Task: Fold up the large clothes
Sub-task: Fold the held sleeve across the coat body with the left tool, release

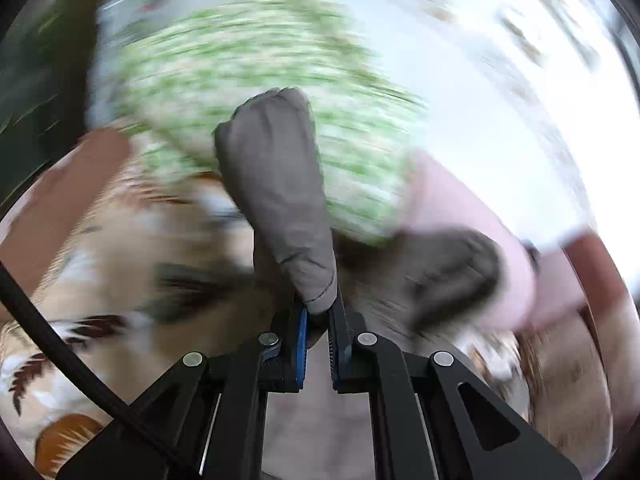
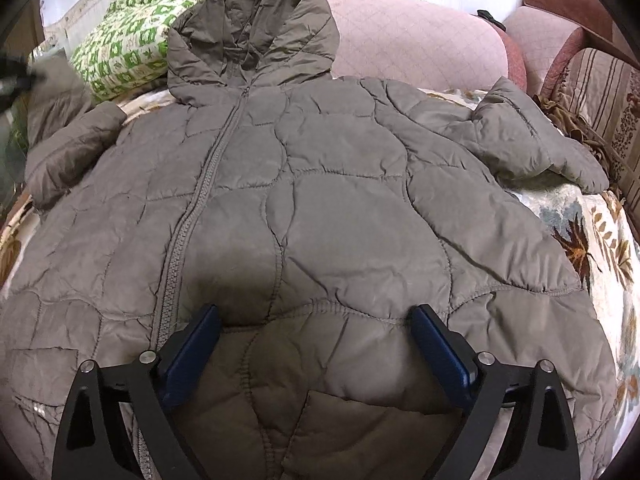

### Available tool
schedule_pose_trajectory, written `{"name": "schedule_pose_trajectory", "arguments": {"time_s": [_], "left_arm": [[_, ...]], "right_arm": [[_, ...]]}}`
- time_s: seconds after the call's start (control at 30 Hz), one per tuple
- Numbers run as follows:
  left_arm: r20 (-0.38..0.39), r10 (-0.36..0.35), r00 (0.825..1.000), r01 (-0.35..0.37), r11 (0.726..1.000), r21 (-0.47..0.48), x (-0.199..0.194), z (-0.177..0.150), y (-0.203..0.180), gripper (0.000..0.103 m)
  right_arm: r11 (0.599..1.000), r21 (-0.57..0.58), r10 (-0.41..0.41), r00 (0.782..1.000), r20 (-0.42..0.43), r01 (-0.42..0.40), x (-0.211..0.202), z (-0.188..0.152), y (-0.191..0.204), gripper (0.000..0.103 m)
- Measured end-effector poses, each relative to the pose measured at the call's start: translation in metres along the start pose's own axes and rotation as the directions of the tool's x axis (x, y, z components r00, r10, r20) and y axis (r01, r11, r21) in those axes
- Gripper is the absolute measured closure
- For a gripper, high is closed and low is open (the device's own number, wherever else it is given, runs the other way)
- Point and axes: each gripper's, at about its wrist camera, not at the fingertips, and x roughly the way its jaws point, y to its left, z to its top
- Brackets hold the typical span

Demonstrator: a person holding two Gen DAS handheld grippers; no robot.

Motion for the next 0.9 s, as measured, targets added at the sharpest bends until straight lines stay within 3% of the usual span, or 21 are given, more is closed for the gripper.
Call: {"name": "schedule_pose_trajectory", "arguments": {"time_s": [0.1,0.2,0.23,0.27,0.3,0.4,0.5,0.6,0.67,0.73,0.83,0.9], "left_arm": [[-0.077,-0.145,0.986,0.154,0.980,0.124,0.001,-0.027,-0.085,0.095],[-0.183,-0.249,0.951,0.287,0.932,0.223,0.005,-0.072,-0.167,0.090],[-0.209,-0.261,0.943,0.307,0.923,0.232,0.008,-0.083,-0.182,0.075],[-0.227,-0.261,0.938,0.314,0.918,0.241,0.008,-0.094,-0.193,0.049],[-0.228,-0.251,0.941,0.306,0.918,0.252,0.006,-0.109,-0.205,0.030],[-0.191,-0.209,0.959,0.256,0.928,0.270,-0.004,-0.139,-0.209,0.027],[-0.158,-0.086,0.984,0.132,0.943,0.306,-0.021,-0.182,-0.187,0.027],[-0.096,0.023,0.995,0.009,0.948,0.318,-0.029,-0.217,-0.156,0.027],[-0.044,0.087,0.995,-0.069,0.948,0.311,-0.036,-0.241,-0.132,0.027],[-0.001,0.145,0.989,-0.137,0.940,0.313,-0.038,-0.257,-0.110,0.027],[0.024,0.219,0.975,-0.215,0.922,0.323,-0.034,-0.263,-0.088,0.027],[0.037,0.222,0.974,-0.222,0.917,0.330,-0.036,-0.263,-0.079,0.027]], "right_arm": [[0.999,0.022,0.031,0.999,0.018,-0.031,-0.007,0.002,-0.006,0.009],[0.998,0.051,0.039,0.998,0.039,-0.041,-0.016,0.006,-0.017,0.009],[0.997,0.068,0.040,0.998,0.046,-0.043,-0.020,0.008,-0.023,0.009],[0.995,0.090,0.038,0.998,0.053,-0.042,-0.023,0.009,-0.030,0.009],[0.993,0.115,0.034,0.998,0.062,-0.041,-0.026,0.010,-0.037,0.009],[0.980,0.192,0.031,0.996,0.083,-0.047,-0.035,0.014,-0.059,0.009],[0.961,0.262,0.068,0.992,0.103,-0.093,-0.040,0.014,-0.076,0.009],[0.921,0.346,0.147,0.981,0.124,-0.181,-0.039,0.011,-0.087,0.009],[0.892,0.386,0.195,0.970,0.143,-0.236,-0.031,0.008,-0.092,0.009],[0.880,0.414,0.191,0.972,0.141,-0.233,-0.027,0.006,-0.092,0.009],[0.886,0.428,0.119,0.980,0.161,-0.178,-0.032,0.014,-0.100,0.009],[0.873,0.468,0.065,0.984,0.164,-0.136,-0.036,0.019,-0.118,0.009]]}}
